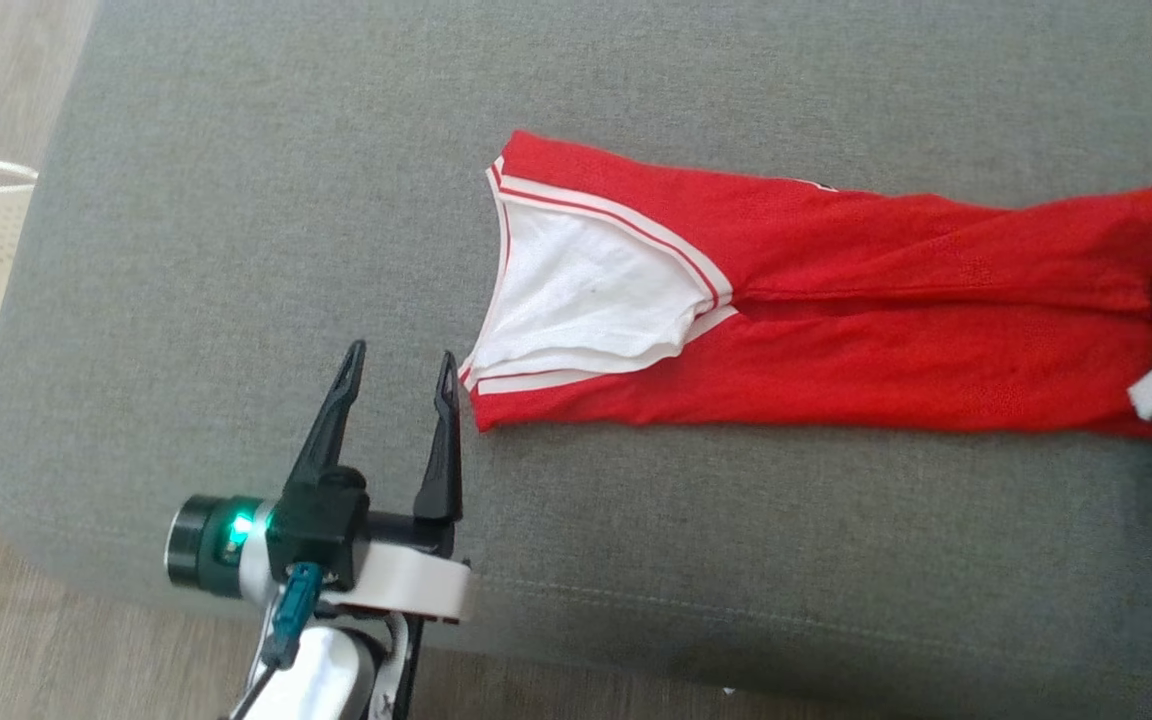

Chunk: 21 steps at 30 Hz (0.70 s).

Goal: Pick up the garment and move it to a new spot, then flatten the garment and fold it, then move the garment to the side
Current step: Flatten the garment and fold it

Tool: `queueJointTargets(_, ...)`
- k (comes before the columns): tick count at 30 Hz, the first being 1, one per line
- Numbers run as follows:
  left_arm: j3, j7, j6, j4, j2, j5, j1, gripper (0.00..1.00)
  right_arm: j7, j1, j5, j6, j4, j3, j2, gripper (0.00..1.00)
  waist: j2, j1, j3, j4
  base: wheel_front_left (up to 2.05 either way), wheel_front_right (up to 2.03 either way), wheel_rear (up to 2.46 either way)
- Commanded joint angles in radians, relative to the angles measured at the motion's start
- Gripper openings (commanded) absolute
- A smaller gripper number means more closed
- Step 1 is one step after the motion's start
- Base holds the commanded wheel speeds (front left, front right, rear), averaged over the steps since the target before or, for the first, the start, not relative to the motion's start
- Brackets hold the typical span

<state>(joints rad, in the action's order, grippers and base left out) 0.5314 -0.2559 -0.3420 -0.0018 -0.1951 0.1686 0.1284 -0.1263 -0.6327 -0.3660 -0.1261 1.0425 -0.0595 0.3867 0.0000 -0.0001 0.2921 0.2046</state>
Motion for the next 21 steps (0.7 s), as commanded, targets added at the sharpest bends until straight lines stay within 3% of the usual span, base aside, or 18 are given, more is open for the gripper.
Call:
queueJointTargets(1, -0.047, -0.006, 0.004, -0.029, 0.004, -0.011, 0.012, 1.00, -0.028, 0.065, -0.007, -0.005, -0.008, 0.044, -0.039, 0.00, 0.0000, 0.0001, -0.004, -0.006, 0.00, 0.00, 0.00)
queueJointTargets(6, -0.070, -0.006, 0.021, -0.021, 0.016, -0.029, -0.009, 1.00, -0.012, 0.087, -0.033, -0.005, -0.109, 0.058, -0.029, 0.00, 0.0000, 0.0001, -0.024, -0.040, 0.00, 0.00, 0.00)
queueJointTargets(12, -0.093, -0.006, 0.044, -0.015, 0.022, -0.046, -0.022, 1.00, -0.037, 0.093, -0.012, -0.005, -0.273, 0.057, 0.026, 0.00, 0.0000, 0.0001, -0.044, -0.094, 0.00, 0.00, 0.00)
queueJointTargets(21, -0.111, -0.006, 0.071, 0.000, 0.038, -0.064, -0.031, 1.00, -0.227, 0.129, 0.085, -0.005, -0.556, -0.052, 0.111, 0.00, 0.0000, 0.0001, -0.060, -0.133, 0.00, 0.00, 0.00)
